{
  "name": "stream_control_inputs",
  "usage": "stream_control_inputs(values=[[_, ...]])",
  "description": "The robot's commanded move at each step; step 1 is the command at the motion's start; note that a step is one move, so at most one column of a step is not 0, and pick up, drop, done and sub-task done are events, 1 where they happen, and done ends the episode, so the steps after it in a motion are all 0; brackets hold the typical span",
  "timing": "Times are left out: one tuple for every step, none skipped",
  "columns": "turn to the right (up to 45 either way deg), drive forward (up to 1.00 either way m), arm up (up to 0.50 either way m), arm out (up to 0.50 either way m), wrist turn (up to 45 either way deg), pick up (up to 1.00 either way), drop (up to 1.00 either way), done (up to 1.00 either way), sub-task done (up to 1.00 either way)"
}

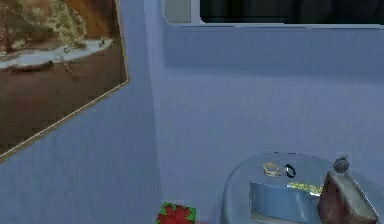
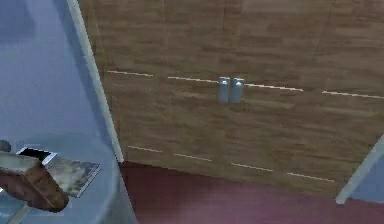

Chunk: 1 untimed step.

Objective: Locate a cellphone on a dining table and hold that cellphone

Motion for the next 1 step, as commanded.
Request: stream_control_inputs(values=[[45.0,0.00,0.00,0.00,0.0,0.00,0.00,0.00,0.00]])
